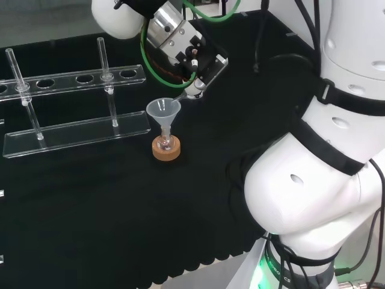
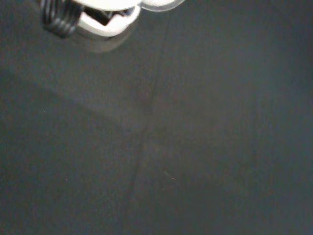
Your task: Pour all the NaCl from the weighing funnel into the round-bottom flask.
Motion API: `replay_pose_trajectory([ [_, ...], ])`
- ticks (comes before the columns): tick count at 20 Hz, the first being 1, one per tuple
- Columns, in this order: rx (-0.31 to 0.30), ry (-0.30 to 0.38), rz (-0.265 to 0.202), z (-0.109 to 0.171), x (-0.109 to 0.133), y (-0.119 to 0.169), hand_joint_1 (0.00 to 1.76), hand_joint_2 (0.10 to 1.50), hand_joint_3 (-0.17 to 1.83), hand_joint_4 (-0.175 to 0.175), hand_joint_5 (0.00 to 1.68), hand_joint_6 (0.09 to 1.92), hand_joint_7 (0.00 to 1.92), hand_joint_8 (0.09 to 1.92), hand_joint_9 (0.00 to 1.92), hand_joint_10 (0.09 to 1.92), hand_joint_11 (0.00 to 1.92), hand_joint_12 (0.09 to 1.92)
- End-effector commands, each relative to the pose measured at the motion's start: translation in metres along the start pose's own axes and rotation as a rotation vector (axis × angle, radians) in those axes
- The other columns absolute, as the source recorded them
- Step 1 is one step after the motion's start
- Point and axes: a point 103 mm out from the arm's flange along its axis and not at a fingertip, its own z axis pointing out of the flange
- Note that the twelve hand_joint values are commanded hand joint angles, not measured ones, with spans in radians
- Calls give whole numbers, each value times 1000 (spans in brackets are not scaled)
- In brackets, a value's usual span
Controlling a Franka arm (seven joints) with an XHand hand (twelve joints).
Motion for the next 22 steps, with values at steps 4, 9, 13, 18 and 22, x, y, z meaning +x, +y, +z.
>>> replay_pose_trajectory([
  [4,-13,-56,6,-12,9,-2,1126,723,495,175,1331,503,917,613,1329,87,1081,846],
  [9,-17,-69,12,-13,9,-2,1126,723,495,175,1330,504,914,615,1327,87,1076,849],
  [13,-29,-66,4,-12,9,-1,1125,723,495,175,1330,505,912,616,1326,87,1074,852],
  [18,-27,-81,11,-14,9,-2,1125,724,495,175,1329,506,908,617,1325,87,1071,854],
  [22,-28,-111,21,-15,11,-3,1125,724,494,175,1328,507,906,619,1324,87,1069,856],
])
